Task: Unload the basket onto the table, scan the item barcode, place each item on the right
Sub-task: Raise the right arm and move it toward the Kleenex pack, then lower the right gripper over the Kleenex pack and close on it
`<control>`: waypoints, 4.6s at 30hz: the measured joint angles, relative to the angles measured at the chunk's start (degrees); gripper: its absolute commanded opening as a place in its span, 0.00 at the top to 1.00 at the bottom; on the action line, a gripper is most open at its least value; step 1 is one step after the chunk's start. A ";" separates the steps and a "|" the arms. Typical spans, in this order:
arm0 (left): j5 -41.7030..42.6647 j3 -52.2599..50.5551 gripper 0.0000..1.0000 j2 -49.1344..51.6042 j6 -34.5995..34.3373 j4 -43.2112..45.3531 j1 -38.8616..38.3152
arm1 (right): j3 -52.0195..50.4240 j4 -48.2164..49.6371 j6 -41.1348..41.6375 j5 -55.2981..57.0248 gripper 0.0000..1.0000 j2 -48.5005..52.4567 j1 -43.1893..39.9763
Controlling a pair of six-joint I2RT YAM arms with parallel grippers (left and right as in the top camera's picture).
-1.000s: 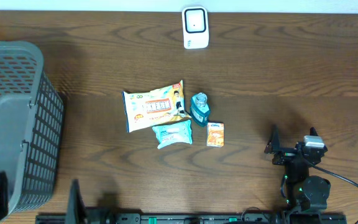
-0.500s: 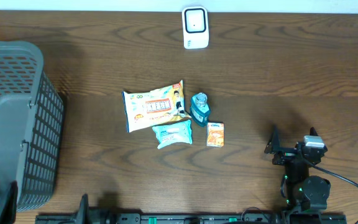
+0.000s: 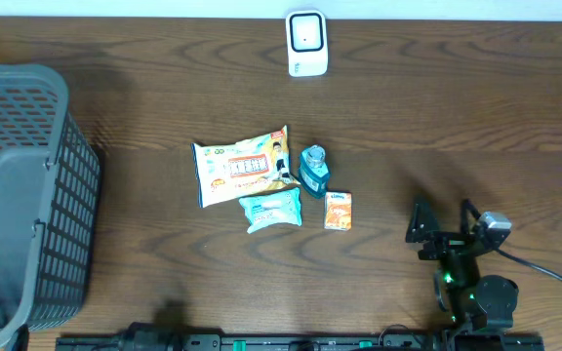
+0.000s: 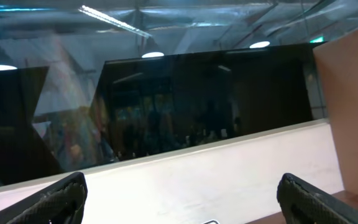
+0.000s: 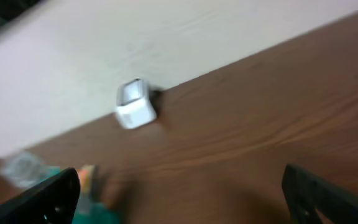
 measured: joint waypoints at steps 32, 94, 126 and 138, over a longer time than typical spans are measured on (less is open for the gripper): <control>-21.64 -1.11 0.02 0.00 0.02 14.47 -0.11 | 0.02 13.46 30.91 -32.59 0.01 0.20 0.02; -26.25 -51.34 0.02 0.02 -4.48 14.69 -0.11 | 55.89 -44.83 -3.96 3.26 0.01 67.06 25.20; -25.81 -51.34 0.02 0.02 -4.24 -7.61 -0.11 | 55.93 -37.68 2.08 15.17 0.27 88.15 42.29; -25.79 -51.34 0.02 0.02 -4.26 -14.43 -0.11 | 57.09 -32.94 5.22 31.32 0.47 96.39 48.43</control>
